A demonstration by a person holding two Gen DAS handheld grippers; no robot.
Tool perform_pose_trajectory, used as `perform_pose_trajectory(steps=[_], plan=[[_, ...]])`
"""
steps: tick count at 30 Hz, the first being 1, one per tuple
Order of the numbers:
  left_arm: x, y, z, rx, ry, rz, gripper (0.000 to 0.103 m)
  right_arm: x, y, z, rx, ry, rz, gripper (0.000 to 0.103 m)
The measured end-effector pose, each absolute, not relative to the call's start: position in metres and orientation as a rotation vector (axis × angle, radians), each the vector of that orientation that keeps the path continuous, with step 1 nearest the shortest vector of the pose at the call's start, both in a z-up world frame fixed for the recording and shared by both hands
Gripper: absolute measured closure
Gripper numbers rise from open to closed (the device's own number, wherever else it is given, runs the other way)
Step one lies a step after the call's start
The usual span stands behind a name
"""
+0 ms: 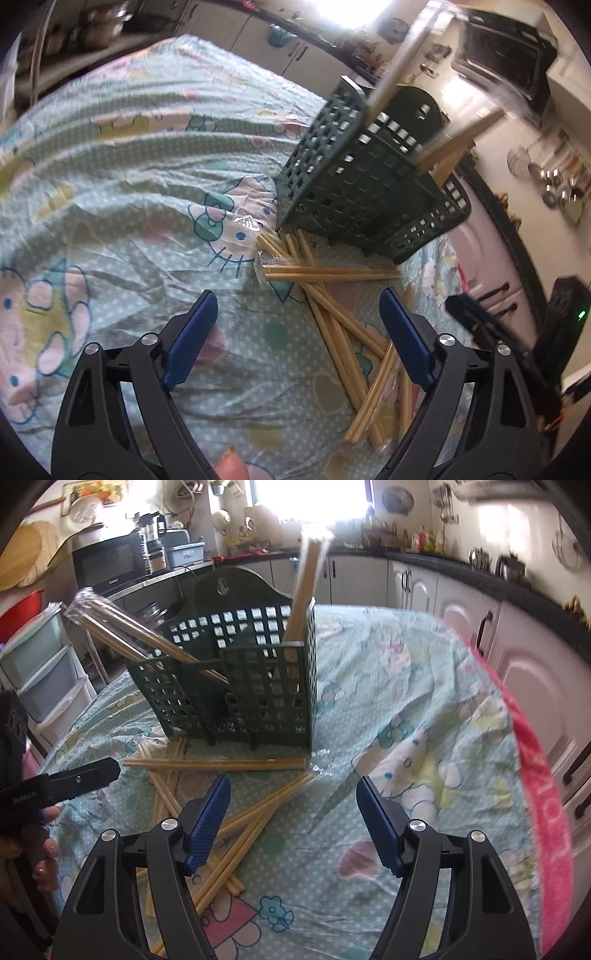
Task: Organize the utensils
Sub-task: 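Lower both grippers toward the loose chopsticks beside the basket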
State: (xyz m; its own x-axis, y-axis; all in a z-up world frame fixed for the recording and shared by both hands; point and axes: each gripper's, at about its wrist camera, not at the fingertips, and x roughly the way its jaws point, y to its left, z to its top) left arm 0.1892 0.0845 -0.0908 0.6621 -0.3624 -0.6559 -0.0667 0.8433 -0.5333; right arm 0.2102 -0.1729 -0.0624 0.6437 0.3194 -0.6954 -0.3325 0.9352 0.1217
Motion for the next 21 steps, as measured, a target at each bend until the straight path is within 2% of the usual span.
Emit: perform_pose_trajectory(steps=[4,21], plan=[[0.197,0.092,-0.1,-0.631,0.849,-0.167,0.036,0.225,-0.176,-0.071,0.039,0.842,0.372,0.044],[0.205,0.104,-0.108,-0.746,0.847,-0.178,0.06,0.269,-0.18,-0.101,0.231,0.98,0.372,0.072]])
